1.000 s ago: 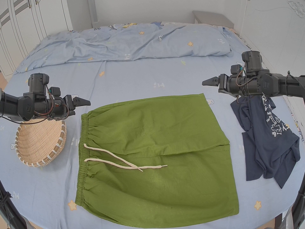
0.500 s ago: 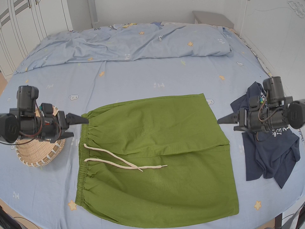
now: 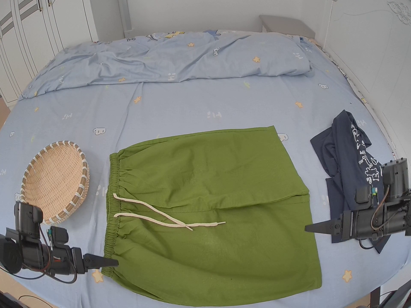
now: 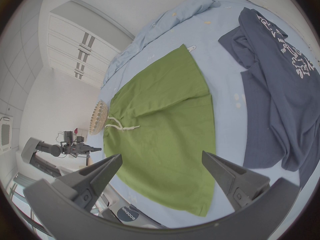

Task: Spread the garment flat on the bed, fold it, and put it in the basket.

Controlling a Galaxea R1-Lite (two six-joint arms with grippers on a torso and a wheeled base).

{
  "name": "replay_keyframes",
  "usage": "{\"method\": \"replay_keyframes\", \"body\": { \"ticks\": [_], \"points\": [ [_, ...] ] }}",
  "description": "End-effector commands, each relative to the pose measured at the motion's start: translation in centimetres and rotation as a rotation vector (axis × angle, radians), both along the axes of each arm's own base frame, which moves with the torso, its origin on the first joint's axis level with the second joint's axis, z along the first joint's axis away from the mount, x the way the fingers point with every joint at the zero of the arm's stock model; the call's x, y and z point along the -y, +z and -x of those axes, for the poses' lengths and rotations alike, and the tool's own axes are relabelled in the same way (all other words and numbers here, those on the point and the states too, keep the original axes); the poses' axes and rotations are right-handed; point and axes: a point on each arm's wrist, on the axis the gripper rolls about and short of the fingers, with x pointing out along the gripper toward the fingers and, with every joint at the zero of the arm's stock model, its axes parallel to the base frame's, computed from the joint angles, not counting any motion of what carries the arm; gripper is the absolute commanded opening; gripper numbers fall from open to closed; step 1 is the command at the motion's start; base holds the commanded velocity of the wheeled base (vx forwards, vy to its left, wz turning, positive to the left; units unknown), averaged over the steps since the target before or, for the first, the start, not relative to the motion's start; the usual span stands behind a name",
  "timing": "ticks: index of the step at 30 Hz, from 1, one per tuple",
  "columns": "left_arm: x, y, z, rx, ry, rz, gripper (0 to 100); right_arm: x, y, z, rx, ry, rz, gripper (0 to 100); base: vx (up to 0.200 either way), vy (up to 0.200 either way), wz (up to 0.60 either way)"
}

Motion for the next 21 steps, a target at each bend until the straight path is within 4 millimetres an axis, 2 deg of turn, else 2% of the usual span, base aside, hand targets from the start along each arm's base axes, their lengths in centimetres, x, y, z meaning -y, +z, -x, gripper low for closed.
{"method": "replay_keyframes", "body": {
  "ticks": [1,12,16,21],
  "points": [
    [-0.6,-3.0,2.0,-0.071,-0.002,0.002,100,-0.1,0.2,3.0,0.057,0.052,-0.025,100,0.0,0.0,0.0],
    [-0.6,-3.6,1.0,-0.079,-0.021,0.008,100,-0.1,0.4,2.9,0.063,0.052,-0.031,100,0.0,0.0,0.0],
    [-0.7,-5.3,-0.6,-0.081,-0.031,0.007,100,-0.2,0.4,2.8,0.064,0.054,-0.034,100,0.0,0.0,0.0],
    [-0.5,-5.6,-1.5,-0.036,-0.03,0.011,100,-0.1,0.4,2.8,0.063,0.052,-0.033,100,0.0,0.0,0.0]
  ]
}}
